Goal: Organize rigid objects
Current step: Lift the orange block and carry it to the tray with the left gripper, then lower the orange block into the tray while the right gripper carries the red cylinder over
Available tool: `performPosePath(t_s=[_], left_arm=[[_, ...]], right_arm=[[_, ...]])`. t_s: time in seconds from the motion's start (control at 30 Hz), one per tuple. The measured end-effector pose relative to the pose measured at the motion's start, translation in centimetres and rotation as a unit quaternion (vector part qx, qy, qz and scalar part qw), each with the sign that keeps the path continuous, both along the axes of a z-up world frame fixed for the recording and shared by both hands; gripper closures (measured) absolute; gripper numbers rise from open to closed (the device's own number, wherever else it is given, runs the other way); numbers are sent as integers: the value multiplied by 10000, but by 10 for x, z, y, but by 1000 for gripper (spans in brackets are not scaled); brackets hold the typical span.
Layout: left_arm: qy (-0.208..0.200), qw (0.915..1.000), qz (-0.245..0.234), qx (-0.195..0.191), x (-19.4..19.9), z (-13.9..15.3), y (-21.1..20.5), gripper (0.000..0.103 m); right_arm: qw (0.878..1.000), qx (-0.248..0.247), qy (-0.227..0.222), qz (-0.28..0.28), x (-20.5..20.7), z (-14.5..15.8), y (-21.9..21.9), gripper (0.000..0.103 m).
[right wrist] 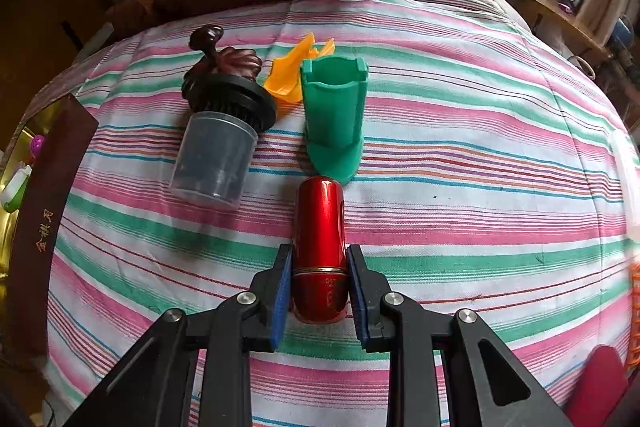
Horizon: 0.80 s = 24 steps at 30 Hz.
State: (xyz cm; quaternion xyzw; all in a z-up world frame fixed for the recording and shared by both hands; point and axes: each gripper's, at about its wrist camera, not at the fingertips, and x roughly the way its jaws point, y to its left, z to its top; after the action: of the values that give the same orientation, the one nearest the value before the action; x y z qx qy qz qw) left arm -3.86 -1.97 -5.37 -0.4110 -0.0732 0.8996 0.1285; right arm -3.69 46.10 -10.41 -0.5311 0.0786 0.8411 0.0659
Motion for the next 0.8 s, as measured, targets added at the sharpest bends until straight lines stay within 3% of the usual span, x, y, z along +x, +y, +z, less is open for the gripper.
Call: performPosePath(t_s=[0.33,0.37,0.4,0.8], left_arm=[[-95,9972,262,-694,-10,-19,-6,84],[-100,9968,323,-731,-10,-20,-8,79],[-96,9964,395,-744,-10,-19,-9,72],[633,9886,1172,-702,21,8,-24,67]], right_arm=[[9991,-392,124,-139,1,1,9,76],[9990,-404,127,-140,1,1,10,76],[9990,-407,128,-140,1,1,10,76],[9981,-531,287,-95,12,12,11,76]])
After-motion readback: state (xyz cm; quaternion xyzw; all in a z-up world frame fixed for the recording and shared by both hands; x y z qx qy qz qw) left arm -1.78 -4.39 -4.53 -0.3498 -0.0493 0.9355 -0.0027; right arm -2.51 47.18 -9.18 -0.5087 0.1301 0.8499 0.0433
